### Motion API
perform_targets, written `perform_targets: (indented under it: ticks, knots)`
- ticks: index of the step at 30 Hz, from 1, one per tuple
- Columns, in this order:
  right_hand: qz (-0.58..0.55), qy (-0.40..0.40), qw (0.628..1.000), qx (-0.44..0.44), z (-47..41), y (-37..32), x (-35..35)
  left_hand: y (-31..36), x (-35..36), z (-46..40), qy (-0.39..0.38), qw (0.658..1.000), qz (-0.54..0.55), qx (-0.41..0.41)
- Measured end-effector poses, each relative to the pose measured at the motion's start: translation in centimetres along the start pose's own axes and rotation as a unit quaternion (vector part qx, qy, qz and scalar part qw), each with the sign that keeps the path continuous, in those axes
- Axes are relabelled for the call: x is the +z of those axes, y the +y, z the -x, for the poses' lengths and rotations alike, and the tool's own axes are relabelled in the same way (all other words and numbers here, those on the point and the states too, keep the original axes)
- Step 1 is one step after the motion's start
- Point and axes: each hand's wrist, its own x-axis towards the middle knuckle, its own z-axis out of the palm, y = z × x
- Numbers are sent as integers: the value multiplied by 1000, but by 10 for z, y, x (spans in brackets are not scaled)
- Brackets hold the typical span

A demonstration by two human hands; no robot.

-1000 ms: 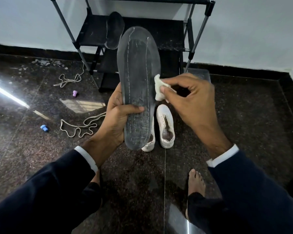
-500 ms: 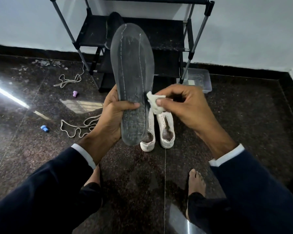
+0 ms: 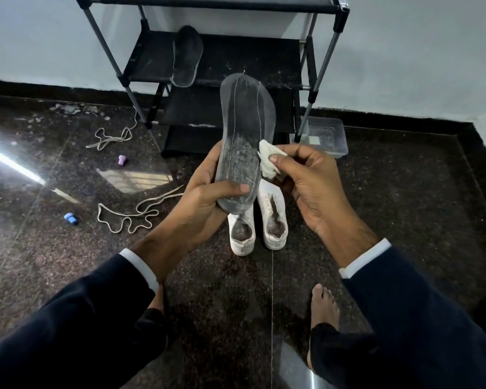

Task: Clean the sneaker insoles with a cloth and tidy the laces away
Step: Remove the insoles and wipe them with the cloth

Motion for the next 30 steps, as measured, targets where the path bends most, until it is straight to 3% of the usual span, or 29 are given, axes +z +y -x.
perform_targets:
  ticks: [3,5,9,13,21,23,25,27,30]
  knots:
    - [167,-7,982,-86,1,-1,-3,-2,-2,0,19,1000,-9,10]
    - [310,12,930,-198,0,-8,-9,-2,-3,-1,22,1000,-12,6]
    - [352,38,871,-340,4,-17,-8,-5,4,1,-12,1000,-21,1]
    - [398,3,836,-379,4,-11,-1,-11,13,5,-38,999,-14,-13]
    - [393,-173,811,-397,18,3,12,-3,1,2,-22,1000,-16,-8]
    - [354,-152,846,-369,16,-4,8,-4,2,2,-19,1000,-17,-7]
    - [327,-77,868,-366,12,-13,1,-6,4,2,-19,1000,-17,-4]
    - [333,-3,859,-389,7,-18,-3,-9,8,3,-34,999,-20,0]
    - [368,9,840,-399,5,-13,-1,-12,14,4,-59,998,-23,-4]
